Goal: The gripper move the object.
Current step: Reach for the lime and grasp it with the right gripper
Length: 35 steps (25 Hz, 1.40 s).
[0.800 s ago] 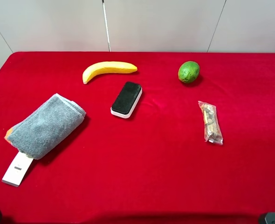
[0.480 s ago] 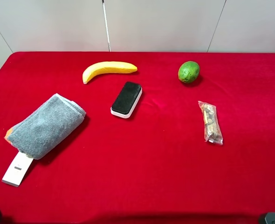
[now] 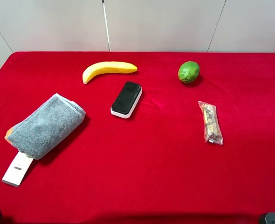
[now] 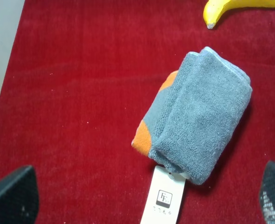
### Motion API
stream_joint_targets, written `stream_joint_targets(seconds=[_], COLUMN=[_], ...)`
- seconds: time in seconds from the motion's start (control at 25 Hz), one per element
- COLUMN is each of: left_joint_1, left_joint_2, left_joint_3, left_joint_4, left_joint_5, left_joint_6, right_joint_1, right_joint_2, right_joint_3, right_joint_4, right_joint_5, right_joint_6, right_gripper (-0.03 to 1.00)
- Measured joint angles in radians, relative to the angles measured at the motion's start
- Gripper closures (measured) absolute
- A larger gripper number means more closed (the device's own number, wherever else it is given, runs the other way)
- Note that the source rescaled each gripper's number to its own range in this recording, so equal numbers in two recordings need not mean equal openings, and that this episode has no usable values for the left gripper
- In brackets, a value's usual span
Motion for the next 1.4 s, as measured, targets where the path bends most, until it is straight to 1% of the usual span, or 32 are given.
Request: stream_joint_targets(seconds=[1.4], left_joint_1=[0.000], left_joint_2=[0.000], left_joint_3=[0.000], left_joint_4=[0.000], left_joint_5=[0.000], left_joint_6=[0.000], right_joint_1=[0.000], right_joint_2=[0.000], right_joint_3=[0.000], right_joint_4=[0.000], right_joint_5=[0.001], right_joint_6=[0.000], right_gripper=[-0.03])
